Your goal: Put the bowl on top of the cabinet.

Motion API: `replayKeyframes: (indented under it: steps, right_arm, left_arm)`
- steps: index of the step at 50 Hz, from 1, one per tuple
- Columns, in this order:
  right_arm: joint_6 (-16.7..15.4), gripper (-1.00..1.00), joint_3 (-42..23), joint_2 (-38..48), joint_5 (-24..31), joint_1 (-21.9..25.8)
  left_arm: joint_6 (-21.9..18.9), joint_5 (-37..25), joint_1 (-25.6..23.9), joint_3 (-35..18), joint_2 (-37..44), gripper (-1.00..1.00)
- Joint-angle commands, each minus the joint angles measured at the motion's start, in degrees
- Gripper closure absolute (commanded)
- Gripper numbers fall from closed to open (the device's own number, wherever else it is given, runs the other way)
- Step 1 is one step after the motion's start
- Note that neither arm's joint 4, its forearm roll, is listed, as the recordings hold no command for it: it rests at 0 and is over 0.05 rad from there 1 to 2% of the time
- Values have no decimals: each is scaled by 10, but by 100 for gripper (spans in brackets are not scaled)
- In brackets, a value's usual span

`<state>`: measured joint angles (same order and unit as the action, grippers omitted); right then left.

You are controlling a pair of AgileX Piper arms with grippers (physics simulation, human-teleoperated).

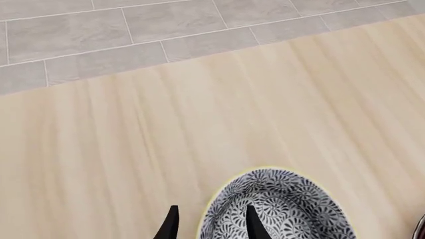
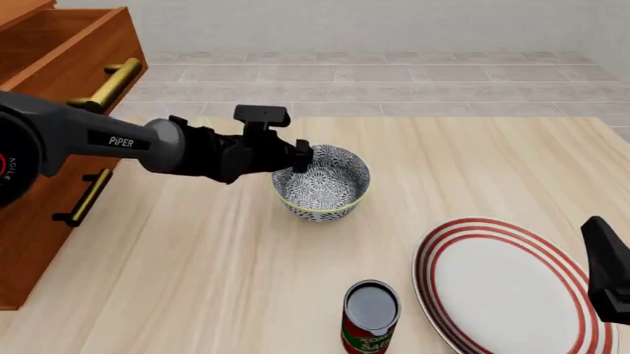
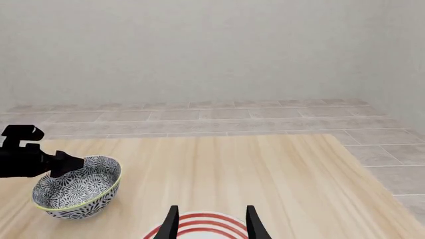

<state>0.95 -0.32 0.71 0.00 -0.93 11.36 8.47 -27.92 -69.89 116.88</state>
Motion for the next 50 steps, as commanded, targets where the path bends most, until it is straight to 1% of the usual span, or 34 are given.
replayKeyframes:
  steps: [1,10,14,15,17,20,38,44,50]
  right_arm:
    - [0,-100,0,0,0,0]
    - [0,-100,0,0,0,0]
    - [0,-100,0,0,0,0]
    - [0,-100,0,0,0,0]
    - [0,-100,0,0,0,0]
    - [0,-100,0,0,0,0]
    - [0,-100,0,0,0,0]
    - [0,-100,0,0,0,0]
    - [0,-100,0,0,0,0]
  left_arm:
    - [3,2,-2,0,5,-100]
    - [3,7,-5,5,6,-100]
    - [14,10,-9,7,8,-100]
    - [16,10,-9,8,8,100]
    - [9,16,-10,15,-1,100]
    - [15,15,-9,17,-5,100]
    - [17,17,-2,23,-13,100]
    - [18,13,-5,28,-31,100]
    - [18,6,6,32,-51,100]
